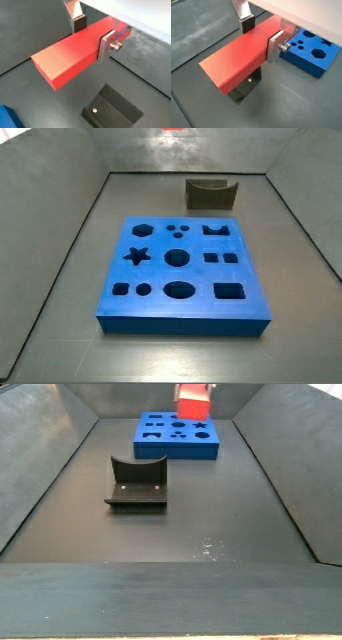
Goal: Pick up the rectangle object. Move up. Place the rectangle object on the fixture. Regrasp the rectangle object. Move to above the board. Insert the rectangle object.
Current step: Place the rectangle object on the fixture.
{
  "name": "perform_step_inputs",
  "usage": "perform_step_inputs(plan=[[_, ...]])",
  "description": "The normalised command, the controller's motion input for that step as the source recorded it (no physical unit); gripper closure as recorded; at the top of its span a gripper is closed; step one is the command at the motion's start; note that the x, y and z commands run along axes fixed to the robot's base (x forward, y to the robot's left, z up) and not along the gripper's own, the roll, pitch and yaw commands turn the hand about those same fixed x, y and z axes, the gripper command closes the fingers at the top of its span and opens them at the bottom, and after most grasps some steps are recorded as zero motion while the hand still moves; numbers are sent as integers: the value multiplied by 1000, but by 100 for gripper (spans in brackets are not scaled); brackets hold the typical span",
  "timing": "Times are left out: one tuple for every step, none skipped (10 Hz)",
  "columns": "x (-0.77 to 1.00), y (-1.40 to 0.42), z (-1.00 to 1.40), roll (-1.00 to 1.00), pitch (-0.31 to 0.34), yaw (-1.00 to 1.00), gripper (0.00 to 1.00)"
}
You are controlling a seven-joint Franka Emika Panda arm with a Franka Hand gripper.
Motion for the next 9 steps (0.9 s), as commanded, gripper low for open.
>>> perform_step_inputs(plan=[[1000, 25, 45, -30, 147, -41, 100], [1000, 23, 41, -49, 150, -35, 100], [1000, 21, 35, -61, 149, -31, 100], [1000, 20, 28, -72, 150, -29, 100], [1000, -142, -346, -1000, 73, 50, 100], [1000, -127, -351, -1000, 74, 41, 100], [1000, -61, -270, -1000, 68, 31, 100], [1000, -21, -170, -1000, 71, 19, 100], [980, 3, -117, -1000, 85, 10, 100]])
